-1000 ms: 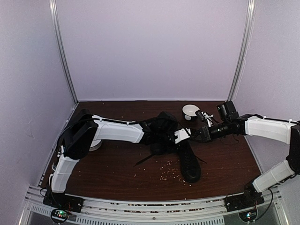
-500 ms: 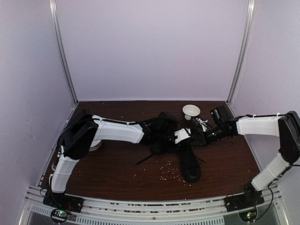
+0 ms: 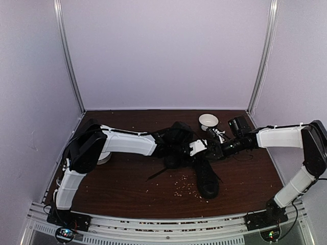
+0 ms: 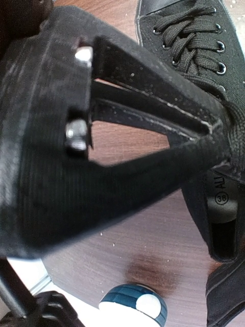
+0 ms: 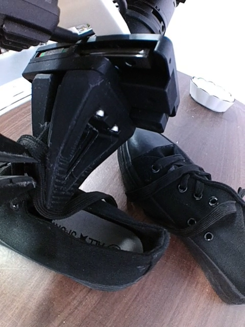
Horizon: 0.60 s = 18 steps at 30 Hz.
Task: Tie the shoes
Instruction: Adjust the loop with the shoelace on the shoe.
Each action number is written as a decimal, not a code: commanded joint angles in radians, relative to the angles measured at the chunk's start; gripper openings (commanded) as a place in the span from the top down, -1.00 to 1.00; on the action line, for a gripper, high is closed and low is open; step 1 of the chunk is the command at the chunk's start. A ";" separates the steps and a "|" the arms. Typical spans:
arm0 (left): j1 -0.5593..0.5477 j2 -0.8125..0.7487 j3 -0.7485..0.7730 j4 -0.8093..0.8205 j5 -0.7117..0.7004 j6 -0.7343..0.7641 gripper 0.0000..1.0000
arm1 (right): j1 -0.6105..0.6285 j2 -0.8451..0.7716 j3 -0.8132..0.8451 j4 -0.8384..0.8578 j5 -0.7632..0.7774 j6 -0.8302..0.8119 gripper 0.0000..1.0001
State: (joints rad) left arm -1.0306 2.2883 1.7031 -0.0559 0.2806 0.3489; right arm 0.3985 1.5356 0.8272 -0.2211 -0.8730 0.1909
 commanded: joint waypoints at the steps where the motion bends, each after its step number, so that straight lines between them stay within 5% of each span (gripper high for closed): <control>1: -0.003 -0.033 -0.001 0.071 0.025 -0.013 1.00 | 0.011 0.015 -0.018 0.074 -0.026 0.022 0.76; 18: -0.003 -0.012 -0.005 0.263 0.160 -0.146 1.00 | 0.018 0.058 -0.056 0.201 -0.042 0.059 0.58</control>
State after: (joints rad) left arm -1.0134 2.2890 1.6825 -0.0410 0.3382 0.2741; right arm 0.3985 1.5646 0.7925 -0.0929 -0.8989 0.2352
